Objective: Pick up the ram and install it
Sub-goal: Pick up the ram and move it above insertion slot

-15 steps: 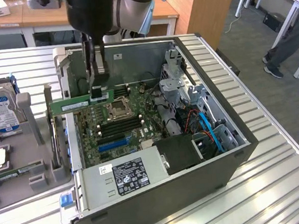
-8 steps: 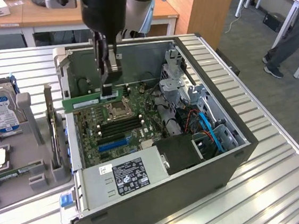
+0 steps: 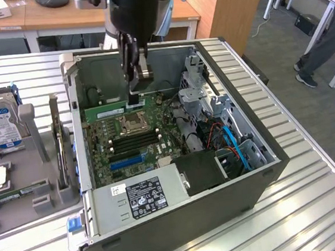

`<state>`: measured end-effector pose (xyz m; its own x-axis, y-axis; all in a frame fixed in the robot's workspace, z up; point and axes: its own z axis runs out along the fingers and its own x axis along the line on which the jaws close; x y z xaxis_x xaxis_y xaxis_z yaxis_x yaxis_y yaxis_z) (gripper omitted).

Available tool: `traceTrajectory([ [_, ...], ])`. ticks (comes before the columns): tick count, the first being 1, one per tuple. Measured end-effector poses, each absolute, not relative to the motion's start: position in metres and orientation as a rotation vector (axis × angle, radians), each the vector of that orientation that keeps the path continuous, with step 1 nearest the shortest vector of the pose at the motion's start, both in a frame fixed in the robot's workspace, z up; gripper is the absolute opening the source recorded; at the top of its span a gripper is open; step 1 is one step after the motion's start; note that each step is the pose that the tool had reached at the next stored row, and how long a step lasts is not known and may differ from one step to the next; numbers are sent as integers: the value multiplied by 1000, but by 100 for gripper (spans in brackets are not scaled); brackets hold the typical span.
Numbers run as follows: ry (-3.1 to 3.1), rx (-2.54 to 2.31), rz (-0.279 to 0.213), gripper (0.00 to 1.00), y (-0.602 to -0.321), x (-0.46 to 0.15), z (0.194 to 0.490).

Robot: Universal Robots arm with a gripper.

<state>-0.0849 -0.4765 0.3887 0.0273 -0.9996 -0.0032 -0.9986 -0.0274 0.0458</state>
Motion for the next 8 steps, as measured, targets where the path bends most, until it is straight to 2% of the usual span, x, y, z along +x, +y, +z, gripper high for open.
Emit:
traceTrajectory([
  [8, -2169, 2229, -53, 11, -477, -62, 389],
])
